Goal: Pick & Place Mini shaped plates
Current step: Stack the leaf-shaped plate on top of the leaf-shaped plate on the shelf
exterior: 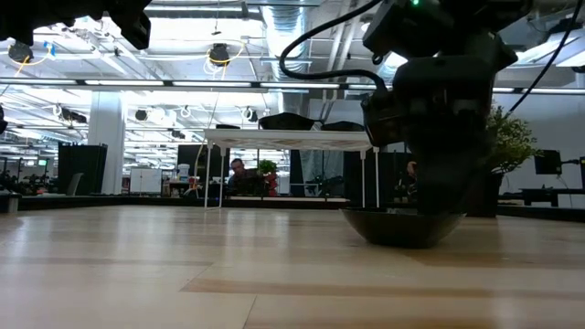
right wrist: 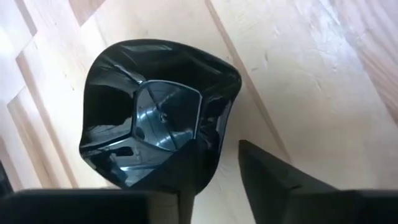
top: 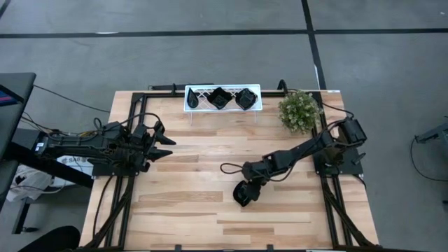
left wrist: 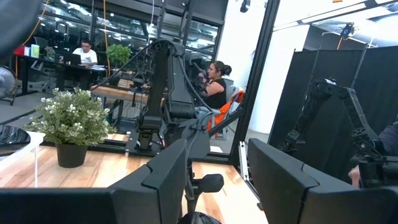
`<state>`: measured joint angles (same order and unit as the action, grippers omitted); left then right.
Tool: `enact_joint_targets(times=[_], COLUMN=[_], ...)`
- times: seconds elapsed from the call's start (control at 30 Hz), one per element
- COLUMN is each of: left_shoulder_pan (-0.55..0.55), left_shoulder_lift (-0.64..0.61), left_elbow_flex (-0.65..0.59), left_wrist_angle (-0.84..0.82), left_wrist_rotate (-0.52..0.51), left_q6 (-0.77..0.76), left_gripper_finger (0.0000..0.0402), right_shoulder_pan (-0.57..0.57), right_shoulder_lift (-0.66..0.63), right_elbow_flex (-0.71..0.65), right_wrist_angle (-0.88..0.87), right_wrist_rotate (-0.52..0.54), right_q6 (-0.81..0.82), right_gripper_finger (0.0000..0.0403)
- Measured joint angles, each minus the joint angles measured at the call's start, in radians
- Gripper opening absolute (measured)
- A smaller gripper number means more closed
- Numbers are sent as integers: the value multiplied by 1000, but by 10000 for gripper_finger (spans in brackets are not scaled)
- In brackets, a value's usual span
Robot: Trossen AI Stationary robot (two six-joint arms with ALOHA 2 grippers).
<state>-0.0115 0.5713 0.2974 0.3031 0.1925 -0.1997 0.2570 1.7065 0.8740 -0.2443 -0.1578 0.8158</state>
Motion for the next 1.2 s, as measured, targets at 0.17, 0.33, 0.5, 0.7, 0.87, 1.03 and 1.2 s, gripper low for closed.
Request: enact_joint_targets(times=[0.17,0.33,0.5,0.7,0.87,1.03,1.2], left_shoulder_pan=[0,0,0,0,0,0,0], left_shoulder_lift=[0,0,0,0,0,0,0], left_elbow_flex=[0,0,0,0,0,0,0], left_wrist_angle=[0,0,0,0,0,0,0], left_wrist_rotate=[0,0,0,0,0,0,0], left_q6=[0,0,0,0,0,0,0], left_gripper_finger=[173,173,173,173,173,173,173], right_shoulder_pan=[-5,-5,-5,-5,-5,-4,-6], right_shoulder_lift=[1,1,-1,-18,-89,-190,-297], right_elbow_flex=[-1,0,2,-1,-2,-2,-2], right_wrist_angle=[0,7,9,2,1,8,24], right_wrist_rotate=[21,26,24,24,25,22,22], right_q6=[21,24,30,49,50,49,-10], right_gripper_finger=[66,23,6,2,2,1,1])
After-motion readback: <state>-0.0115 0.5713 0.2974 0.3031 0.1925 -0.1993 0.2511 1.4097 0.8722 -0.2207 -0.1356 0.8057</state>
